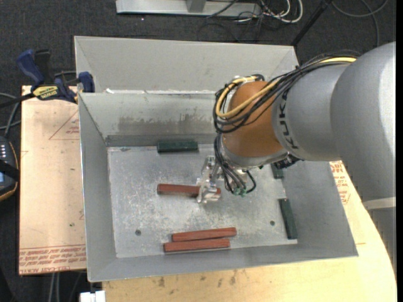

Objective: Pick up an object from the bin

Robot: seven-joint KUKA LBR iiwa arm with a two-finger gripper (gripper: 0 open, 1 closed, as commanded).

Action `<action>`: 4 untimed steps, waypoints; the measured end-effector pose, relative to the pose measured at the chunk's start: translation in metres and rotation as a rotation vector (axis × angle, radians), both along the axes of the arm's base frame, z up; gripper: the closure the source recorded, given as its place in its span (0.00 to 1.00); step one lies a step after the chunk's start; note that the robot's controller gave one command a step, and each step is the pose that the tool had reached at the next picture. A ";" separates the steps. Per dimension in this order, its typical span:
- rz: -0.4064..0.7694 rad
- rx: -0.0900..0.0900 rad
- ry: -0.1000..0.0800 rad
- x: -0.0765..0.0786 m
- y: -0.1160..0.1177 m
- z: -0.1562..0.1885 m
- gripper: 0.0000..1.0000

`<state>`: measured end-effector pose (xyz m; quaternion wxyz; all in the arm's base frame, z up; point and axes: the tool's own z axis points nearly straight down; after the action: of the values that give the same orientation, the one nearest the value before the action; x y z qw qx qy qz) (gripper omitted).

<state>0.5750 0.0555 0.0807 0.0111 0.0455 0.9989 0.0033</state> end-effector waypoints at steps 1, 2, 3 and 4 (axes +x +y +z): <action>0.000 -0.001 0.008 -0.003 0.000 -0.003 0.00; 0.000 0.000 0.000 0.000 0.000 0.000 1.00; 0.000 -0.001 0.008 -0.003 0.000 -0.003 0.00; 0.000 -0.001 0.007 -0.003 0.000 -0.003 0.00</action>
Offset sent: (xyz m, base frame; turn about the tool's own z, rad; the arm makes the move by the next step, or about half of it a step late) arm 0.0000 0.0000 0.0000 0.0000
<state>0.5724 0.0551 0.0776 0.0075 0.0454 0.9989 0.0027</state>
